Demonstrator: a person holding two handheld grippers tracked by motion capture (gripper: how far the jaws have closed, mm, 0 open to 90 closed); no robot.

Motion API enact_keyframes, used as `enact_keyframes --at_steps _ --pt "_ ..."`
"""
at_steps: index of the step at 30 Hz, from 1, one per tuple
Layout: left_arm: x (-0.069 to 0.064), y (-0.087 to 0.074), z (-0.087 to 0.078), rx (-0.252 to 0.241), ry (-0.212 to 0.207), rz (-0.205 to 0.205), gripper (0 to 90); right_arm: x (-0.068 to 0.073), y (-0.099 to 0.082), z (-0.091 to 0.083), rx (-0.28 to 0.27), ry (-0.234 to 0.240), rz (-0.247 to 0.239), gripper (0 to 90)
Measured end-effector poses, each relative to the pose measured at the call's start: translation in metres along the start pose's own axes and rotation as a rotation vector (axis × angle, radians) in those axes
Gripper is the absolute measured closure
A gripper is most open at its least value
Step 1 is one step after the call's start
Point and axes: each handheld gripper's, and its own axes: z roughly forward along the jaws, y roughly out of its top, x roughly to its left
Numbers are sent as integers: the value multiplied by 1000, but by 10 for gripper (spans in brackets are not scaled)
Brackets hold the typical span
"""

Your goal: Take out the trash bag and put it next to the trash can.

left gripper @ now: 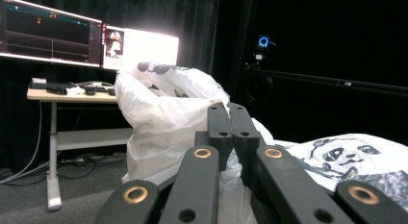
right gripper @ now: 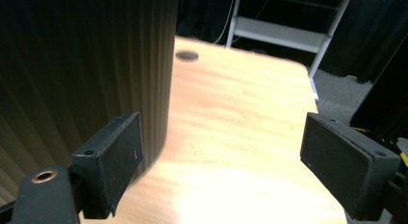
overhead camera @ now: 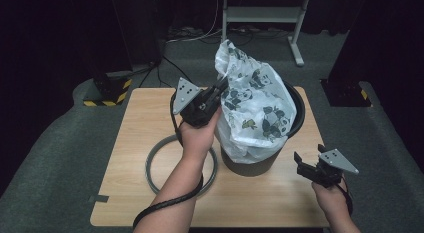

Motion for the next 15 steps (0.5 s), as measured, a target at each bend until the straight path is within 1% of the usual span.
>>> enact_keyframes --at_steps 1,2,5,6,8,9,10,12,15 --pt "-1 1 0 -2 -1 5 898 0 -4 3 17 -10 -14 147" --pt "-1 1 1 -5 -4 6 898 0 -8 6 37 -16 -14 147" --pt "-4 4 1 -16 -10 11 898 -1 -17 13 87 -3 -4 147" --pt "-4 5 1 -19 -12 11 898 -2 -19 14 101 -1 14 147" --pt "-4 7 0 -31 -21 -8 898 -2 -23 16 126 9 56 147" --pt "-5 8 0 -36 -24 -8 898 -3 -24 16 133 13 66 147" --pt "-6 9 -1 -39 -23 3 898 -2 -25 16 135 14 71 147" --pt "-8 12 -2 -51 -24 14 898 -1 -25 16 133 14 62 147" --pt "-9 16 -3 -64 -25 14 898 1 -25 17 131 17 54 148"
